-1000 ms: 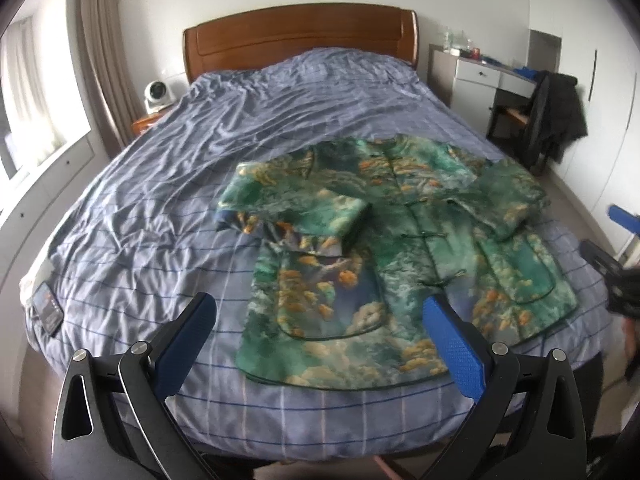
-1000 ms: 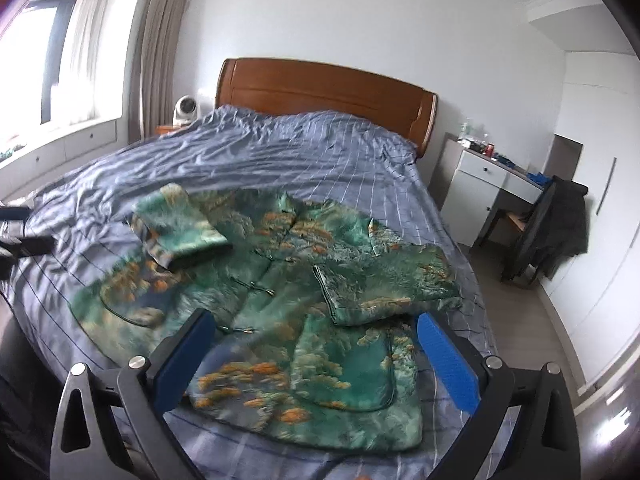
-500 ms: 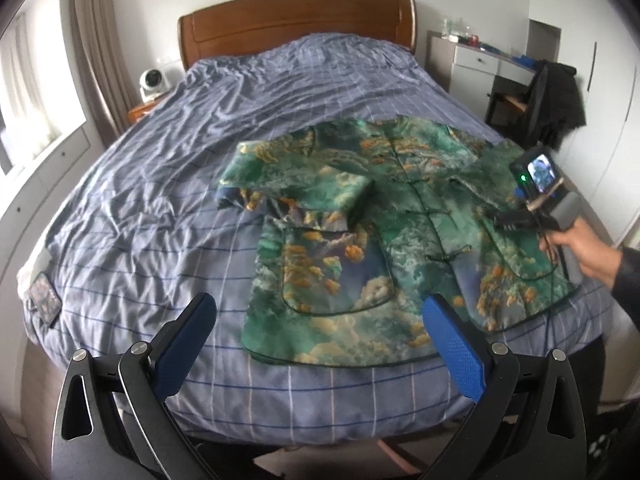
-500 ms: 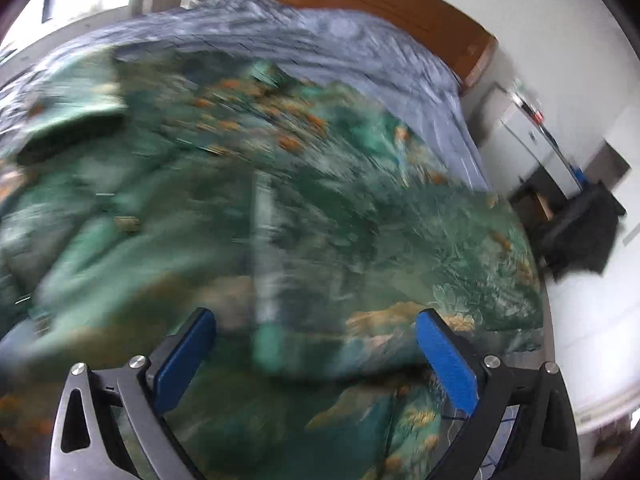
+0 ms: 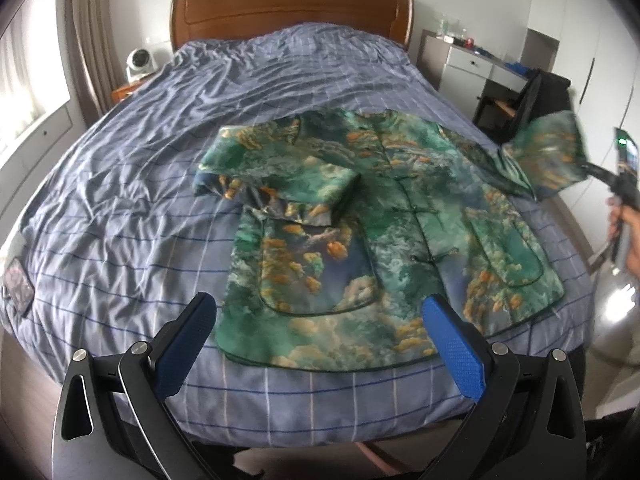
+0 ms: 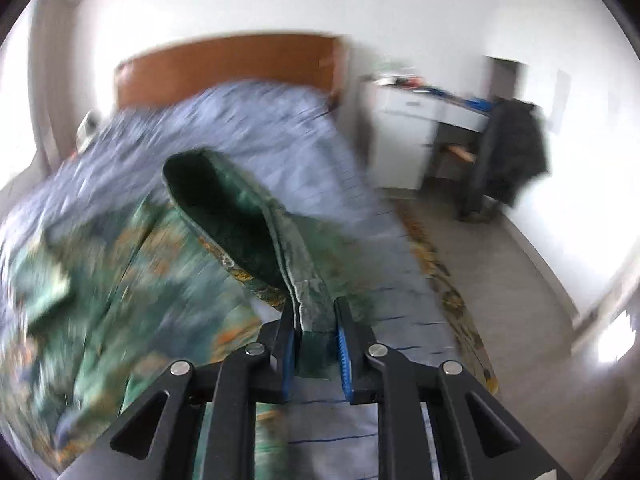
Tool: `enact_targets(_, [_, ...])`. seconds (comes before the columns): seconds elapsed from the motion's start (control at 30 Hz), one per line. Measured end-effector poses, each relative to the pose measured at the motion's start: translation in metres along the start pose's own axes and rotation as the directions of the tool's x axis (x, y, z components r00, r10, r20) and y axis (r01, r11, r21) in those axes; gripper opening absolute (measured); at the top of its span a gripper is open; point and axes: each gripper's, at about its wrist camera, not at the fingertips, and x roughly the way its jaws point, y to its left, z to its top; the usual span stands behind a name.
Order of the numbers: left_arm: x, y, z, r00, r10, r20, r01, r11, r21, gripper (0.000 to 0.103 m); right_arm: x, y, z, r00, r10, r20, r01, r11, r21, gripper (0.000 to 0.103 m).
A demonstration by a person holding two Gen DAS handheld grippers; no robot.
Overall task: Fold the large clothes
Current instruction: 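Grasp the folded sleeve with the right tool and lift it off the jacket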
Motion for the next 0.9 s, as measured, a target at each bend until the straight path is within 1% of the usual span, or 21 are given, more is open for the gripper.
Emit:
enact_targets(0.07, [-0.001,0.004,0.002,1.0,0.01,0.006,-0.01,1.0,-0.006,0.103,-0.001,-0.041,0.008,0.998,-0.055,0.004,0.055,0.995,0.083,0.017])
enact_targets(0.13, [-0.001,0.011,0.005,1.0,0.024,0.014,-0.023,1.0,-0.017,0.103,0.001,-0.08,0.006,0.994,-0.111,-0.011,0.111,0.98,0.167,0.021])
enact_targets(0.17, [-0.001,0.014,0.006,0.999,0.029,0.016,-0.029,0.999,-0.022,0.103,0.006,-0.103,0.004,0.989,-0.144,-0.032,0.148,0.966,0.214,0.021])
enact_targets(0.2, [-0.001,0.017,0.008,0.999,0.035,0.018,-0.034,0.999,-0.028,0.103,0.011,-0.121,-0.002,0.983,-0.177,-0.052,0.184,0.951,0.247,0.022])
enact_targets(0.23, [-0.001,0.019,0.009,0.999,0.04,0.021,-0.039,0.999,-0.032,0.103,0.015,-0.136,-0.009,0.975,-0.208,-0.077,0.222,0.937,0.272,0.026])
enact_targets(0.3, [-0.001,0.024,0.011,0.998,0.05,0.026,-0.049,0.998,-0.033,0.103,0.028,-0.164,-0.021,0.96,-0.25,-0.129,0.279,0.907,0.314,0.026])
enact_targets(0.37, [-0.001,0.027,0.014,0.998,0.057,0.032,-0.056,0.998,-0.026,0.103,0.036,-0.185,-0.04,0.941,-0.286,-0.18,0.333,0.878,0.343,0.031])
enact_targets(0.43, [0.001,0.03,0.018,0.998,0.055,0.04,-0.054,0.998,-0.012,0.103,0.038,-0.198,-0.06,0.928,-0.308,-0.21,0.367,0.852,0.374,0.032])
enact_targets(0.47, [0.002,0.031,0.02,0.998,0.055,0.041,-0.054,0.998,-0.007,0.103,0.038,-0.199,-0.066,0.923,-0.317,-0.218,0.38,0.844,0.38,0.032])
enact_targets(0.53, [0.008,0.032,0.025,0.998,0.054,0.043,-0.054,0.998,0.018,0.103,0.038,-0.197,-0.076,0.916,-0.334,-0.224,0.397,0.841,0.367,0.033])
enact_targets(0.6, [0.016,0.03,0.031,0.998,0.051,0.046,-0.054,0.997,0.06,0.103,0.032,-0.188,-0.083,0.919,-0.334,-0.209,0.39,0.85,0.354,0.033])
enact_targets(0.67, [0.031,0.025,0.038,0.998,0.039,0.045,-0.045,0.989,0.141,0.103,0.019,-0.17,-0.086,0.93,-0.318,-0.183,0.363,0.869,0.336,0.033])
enact_targets(0.73, [0.049,0.019,0.043,0.998,0.042,0.041,-0.05,0.972,0.229,0.103,0.003,-0.14,-0.086,0.953,-0.271,-0.134,0.3,0.904,0.303,0.034])
enact_targets(0.77, [0.059,0.016,0.045,0.998,0.043,0.035,-0.05,0.962,0.268,0.103,-0.008,-0.132,-0.088,0.961,-0.252,-0.115,0.275,0.916,0.292,0.038])
enact_targets(0.83, [0.084,0.01,0.05,0.999,0.037,0.006,-0.037,0.939,0.343,0.103,-0.024,-0.097,-0.088,0.979,-0.19,-0.071,0.202,0.945,0.258,0.046])
enact_targets(0.87, [0.098,0.007,0.053,0.999,0.029,-0.016,-0.021,0.93,0.367,0.103,-0.033,-0.077,-0.089,0.987,-0.152,-0.05,0.159,0.957,0.241,0.047])
enact_targets(0.9, [0.113,0.003,0.055,0.999,0.01,-0.046,0.009,0.921,0.389,0.103,-0.043,-0.061,-0.096,0.992,-0.119,-0.038,0.124,0.967,0.221,0.047])
